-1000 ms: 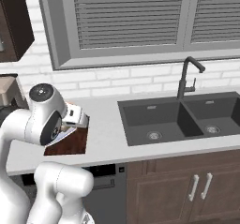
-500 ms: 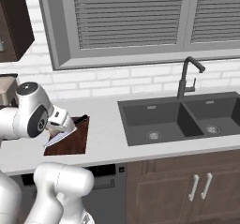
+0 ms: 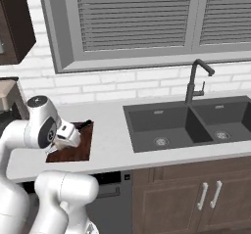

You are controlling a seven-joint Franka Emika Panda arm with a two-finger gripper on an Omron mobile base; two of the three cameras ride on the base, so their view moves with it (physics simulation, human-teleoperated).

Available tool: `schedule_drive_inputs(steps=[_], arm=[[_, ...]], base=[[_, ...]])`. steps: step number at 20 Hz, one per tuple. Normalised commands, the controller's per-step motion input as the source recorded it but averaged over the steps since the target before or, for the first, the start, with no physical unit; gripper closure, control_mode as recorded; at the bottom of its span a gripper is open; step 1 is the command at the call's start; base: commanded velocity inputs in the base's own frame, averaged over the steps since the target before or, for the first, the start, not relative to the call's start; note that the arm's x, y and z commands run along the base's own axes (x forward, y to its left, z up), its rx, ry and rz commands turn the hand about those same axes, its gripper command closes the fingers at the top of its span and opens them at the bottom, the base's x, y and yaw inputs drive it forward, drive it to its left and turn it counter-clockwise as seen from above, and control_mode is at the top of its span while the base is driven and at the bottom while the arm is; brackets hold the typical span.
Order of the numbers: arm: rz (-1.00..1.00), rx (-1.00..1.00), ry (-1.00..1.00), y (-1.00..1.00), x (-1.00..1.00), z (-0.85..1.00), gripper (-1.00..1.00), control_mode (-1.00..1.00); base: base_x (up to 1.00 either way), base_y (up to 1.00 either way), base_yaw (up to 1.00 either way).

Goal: Pick up the knife from the drawer and place it on the cutting board. Then place the meat from the plate to the cutting board.

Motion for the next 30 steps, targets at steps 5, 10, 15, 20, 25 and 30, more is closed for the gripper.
schedule_drive_inputs(steps=[5,10,15,20,25,30], arm=[[0.00,0.00,0.00,0.16,0.34,-0.43,1.00,-1.00],[0.00,0.00,0.00,0.03,0.25,-0.35,1.00,-1.00],[0.00,0.00,0.00,0.04,0.31,-0.32,1.00,-1.00],[0.00,-0.01,0.00,0.04,0.31,-0.27,1.00,-1.00],[0.00,0.00,0.01,0.00,0.18,-0.34,1.00,-1.00],[0.00,0.00,0.00,0.00,0.00,-0.36,1.00,-1.00]], base=[[0.00,0.00,0.00],[0.00,0.00,0.00],[0.00,0.00,0.00],[0.00,0.00,0.00],[0.00,0.00,0.00],[0.00,0.00,0.00]])
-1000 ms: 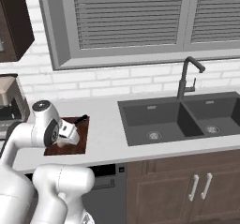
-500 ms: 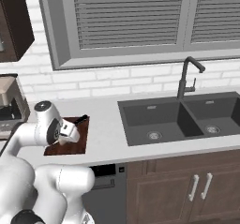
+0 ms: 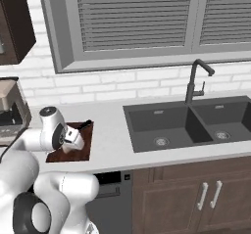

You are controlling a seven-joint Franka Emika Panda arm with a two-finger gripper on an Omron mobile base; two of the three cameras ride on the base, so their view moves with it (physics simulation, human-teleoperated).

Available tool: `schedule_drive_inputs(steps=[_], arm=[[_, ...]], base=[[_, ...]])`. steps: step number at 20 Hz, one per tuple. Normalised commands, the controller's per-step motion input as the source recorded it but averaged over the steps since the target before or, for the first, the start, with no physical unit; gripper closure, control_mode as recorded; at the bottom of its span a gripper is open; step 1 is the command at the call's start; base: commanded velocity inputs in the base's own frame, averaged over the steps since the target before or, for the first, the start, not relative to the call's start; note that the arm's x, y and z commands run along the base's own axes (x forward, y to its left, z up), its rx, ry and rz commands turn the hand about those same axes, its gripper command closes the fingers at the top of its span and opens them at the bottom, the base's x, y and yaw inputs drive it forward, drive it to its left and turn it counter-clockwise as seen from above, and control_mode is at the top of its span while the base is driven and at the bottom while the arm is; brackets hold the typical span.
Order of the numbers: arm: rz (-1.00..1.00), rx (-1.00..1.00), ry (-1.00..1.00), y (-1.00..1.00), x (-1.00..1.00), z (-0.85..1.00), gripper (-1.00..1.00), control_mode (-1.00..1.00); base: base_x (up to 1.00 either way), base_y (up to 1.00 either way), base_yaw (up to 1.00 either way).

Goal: Pick up the knife from the drawer and place it on the cutting board. Then place the meat from the plate to the cutting board.

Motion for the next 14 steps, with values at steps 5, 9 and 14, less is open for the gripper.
schedule_drive_inputs(steps=[5,9,14], arm=[[0.00,0.00,0.00,0.00,0.04,-0.39,1.00,-1.00],[0.00,0.00,0.00,-0.04,0.06,-0.31,1.00,-1.00],[0.00,0.00,0.01,-0.14,0.06,-0.35,1.00,-1.00]], base=[[0.00,0.00,0.00],[0.00,0.00,0.00],[0.00,0.00,0.00]])
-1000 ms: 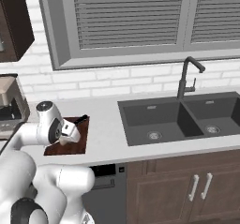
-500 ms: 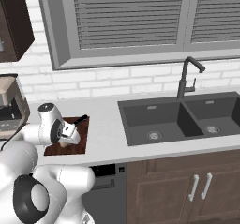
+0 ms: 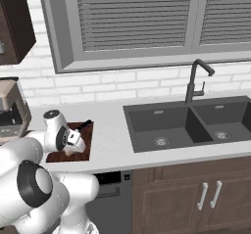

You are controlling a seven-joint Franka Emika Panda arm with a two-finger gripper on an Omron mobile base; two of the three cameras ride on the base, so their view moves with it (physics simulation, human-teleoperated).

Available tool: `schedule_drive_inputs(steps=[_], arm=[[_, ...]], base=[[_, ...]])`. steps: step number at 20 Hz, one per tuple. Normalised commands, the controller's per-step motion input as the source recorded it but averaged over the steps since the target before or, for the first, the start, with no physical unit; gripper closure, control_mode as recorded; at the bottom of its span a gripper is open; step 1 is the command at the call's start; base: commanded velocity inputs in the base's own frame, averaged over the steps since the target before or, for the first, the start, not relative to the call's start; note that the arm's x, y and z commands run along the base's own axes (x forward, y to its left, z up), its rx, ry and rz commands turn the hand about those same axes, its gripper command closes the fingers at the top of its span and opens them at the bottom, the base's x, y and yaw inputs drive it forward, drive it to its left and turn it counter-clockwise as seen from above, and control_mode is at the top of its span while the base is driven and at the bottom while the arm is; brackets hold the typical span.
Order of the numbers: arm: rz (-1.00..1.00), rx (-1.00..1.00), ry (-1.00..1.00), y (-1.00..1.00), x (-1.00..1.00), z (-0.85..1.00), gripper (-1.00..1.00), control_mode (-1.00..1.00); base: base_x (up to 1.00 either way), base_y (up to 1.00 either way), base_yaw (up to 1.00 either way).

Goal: Pick up the knife from the drawer and place it on the cutting board. Then place the meat from the plate to the cutting board.

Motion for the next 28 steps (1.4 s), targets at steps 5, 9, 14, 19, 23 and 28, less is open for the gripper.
schedule_drive_inputs(steps=[5,9,14,19,23,28], arm=[[0.00,0.00,0.00,-0.06,0.00,-0.33,1.00,-1.00],[0.00,0.00,0.00,0.00,0.00,-0.26,1.00,-1.00],[0.00,0.00,0.00,0.00,0.10,-0.21,1.00,-1.00],[0.00,0.00,0.00,0.00,0.06,-0.10,-1.00,-1.00],[0.00,0.00,0.00,0.00,-0.03,0.00,-1.00,-1.00],[0.00,0.00,-0.01,0.00,-0.07,0.09,-1.00,-1.00]], base=[[0.00,0.00,0.00],[0.00,0.00,0.00],[0.00,0.00,0.00],[0.00,0.00,0.00],[0.00,0.00,0.00],[0.00,0.00,0.00]])
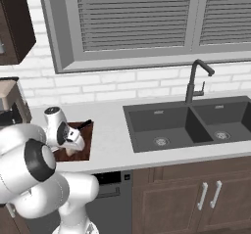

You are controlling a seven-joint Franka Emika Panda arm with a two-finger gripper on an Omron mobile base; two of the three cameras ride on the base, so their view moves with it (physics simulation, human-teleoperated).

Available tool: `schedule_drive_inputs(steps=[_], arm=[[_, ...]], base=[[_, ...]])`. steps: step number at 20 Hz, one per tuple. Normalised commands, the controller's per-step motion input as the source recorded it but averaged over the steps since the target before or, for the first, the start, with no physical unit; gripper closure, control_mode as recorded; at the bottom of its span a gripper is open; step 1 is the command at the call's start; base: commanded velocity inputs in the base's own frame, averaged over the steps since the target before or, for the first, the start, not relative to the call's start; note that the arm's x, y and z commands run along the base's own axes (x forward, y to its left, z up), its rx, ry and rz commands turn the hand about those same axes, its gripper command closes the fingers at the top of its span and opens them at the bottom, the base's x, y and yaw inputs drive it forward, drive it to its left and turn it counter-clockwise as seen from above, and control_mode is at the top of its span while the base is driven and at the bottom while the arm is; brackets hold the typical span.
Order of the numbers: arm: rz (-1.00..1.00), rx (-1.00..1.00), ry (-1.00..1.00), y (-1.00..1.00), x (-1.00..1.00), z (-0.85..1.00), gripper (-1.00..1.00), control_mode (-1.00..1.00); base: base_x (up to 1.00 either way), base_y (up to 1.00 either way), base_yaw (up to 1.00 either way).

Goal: Pick up the knife from the drawer and place it on the cutting board. Then place the meat from the plate to the cutting board.

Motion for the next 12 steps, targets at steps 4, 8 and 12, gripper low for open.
schedule_drive_inputs(steps=[4,8,12], arm=[[-0.01,0.00,-0.03,-0.07,-0.23,0.27,-1.00,-1.00],[-0.01,0.01,-0.02,-0.12,-0.40,0.47,-1.00,-1.00],[0.00,0.04,-0.03,-0.29,-0.52,0.65,-1.00,-1.00]], base=[[0.00,0.00,0.00],[0.00,0.00,0.00],[0.00,0.00,0.00]])
